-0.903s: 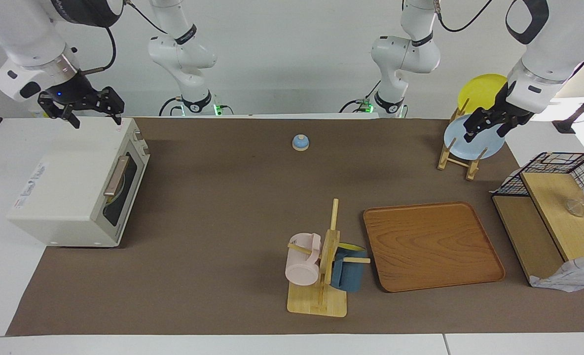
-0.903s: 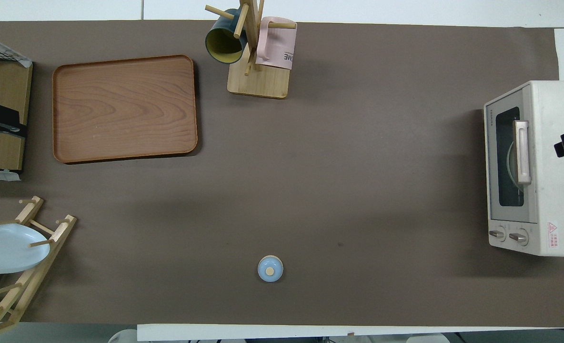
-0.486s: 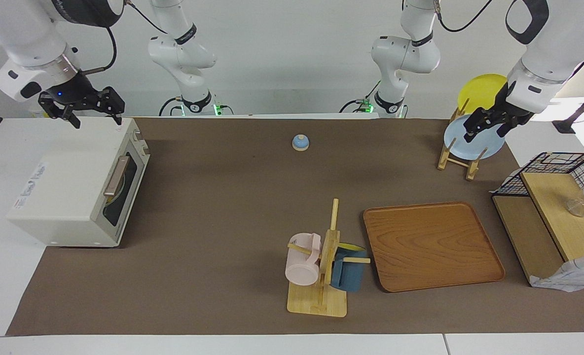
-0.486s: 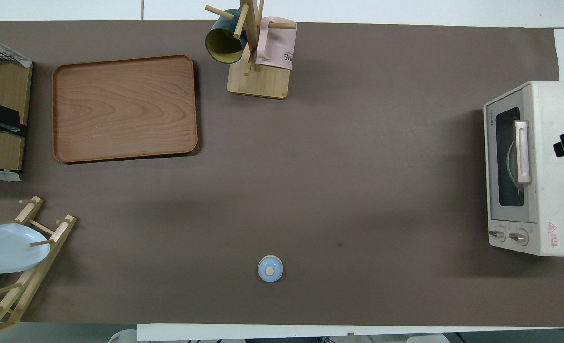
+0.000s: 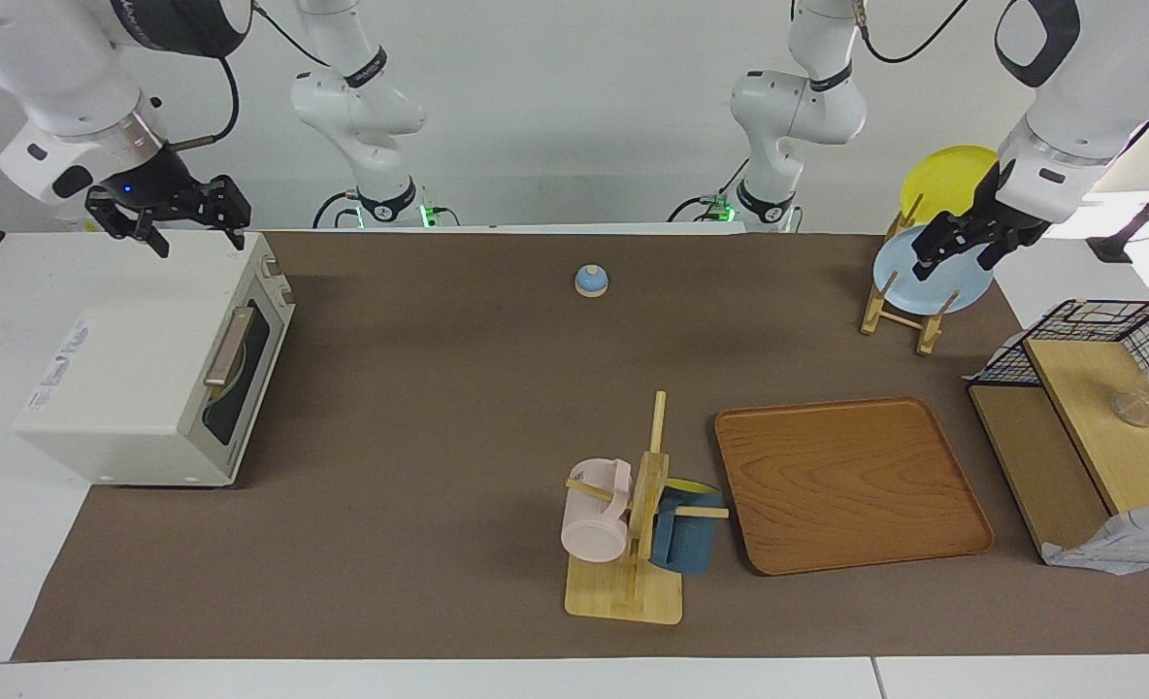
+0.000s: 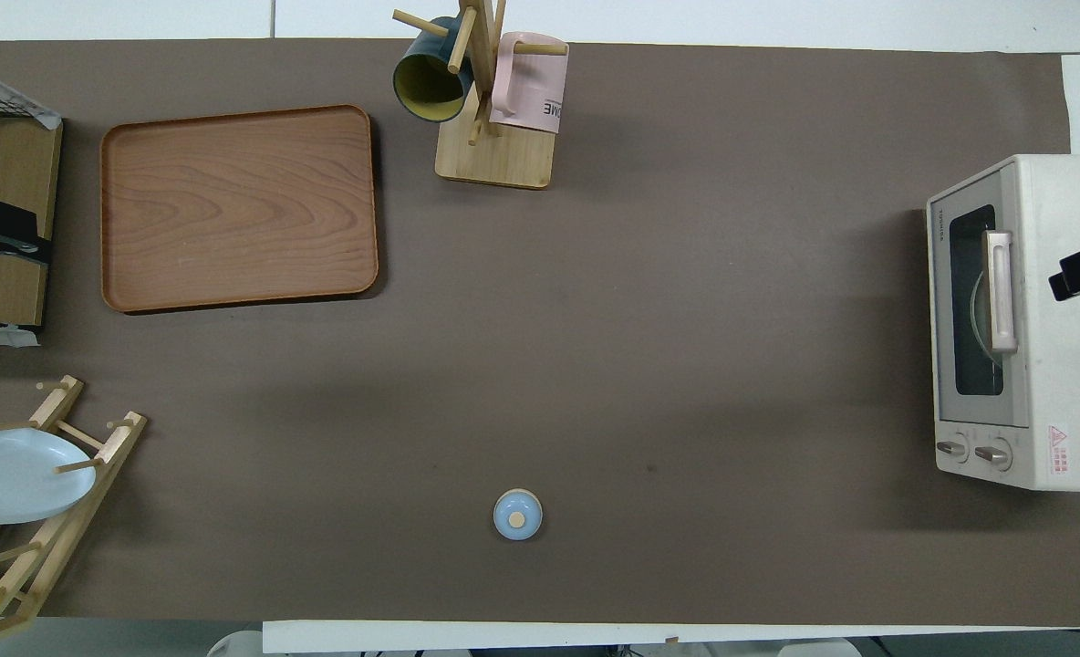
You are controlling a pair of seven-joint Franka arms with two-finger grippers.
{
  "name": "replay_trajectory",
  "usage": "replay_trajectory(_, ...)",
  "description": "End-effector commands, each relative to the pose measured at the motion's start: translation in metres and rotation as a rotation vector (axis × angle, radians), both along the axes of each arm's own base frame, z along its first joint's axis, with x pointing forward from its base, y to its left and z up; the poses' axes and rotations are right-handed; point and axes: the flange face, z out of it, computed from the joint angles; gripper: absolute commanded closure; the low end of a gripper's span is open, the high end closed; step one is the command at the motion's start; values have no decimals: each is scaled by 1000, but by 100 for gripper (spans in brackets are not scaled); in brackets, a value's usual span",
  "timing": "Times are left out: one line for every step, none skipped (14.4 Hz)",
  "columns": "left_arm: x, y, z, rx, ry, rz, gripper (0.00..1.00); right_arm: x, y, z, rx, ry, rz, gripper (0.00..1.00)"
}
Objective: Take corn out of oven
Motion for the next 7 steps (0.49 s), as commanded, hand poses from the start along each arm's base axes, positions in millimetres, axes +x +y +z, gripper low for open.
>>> replay_trajectory(-2,2,4,8,2,-2,0,-9,13,-29,7,-63,23,100)
replay_trajectory(-2,2,4,8,2,-2,0,-5,29,-41,5,-71,47,100)
replay_trajectory(-2,3,4,8,2,0,0,0,33,-58,-4,-54,56,100)
replay_trajectory(-1,2,4,8,0,-2,0,8,31,-78,-12,-40,58,100)
replay_trajectory(-2,2,4,8,2,-2,0,13,23,-95,-36,-27,57,100)
replay_trajectory(-2,3,4,8,2,0,0,20,14,-113,-79,-16,67,100)
replay_trajectory(-2,2,4,8,2,-2,0,23,4,-126,-105,-13,67,100)
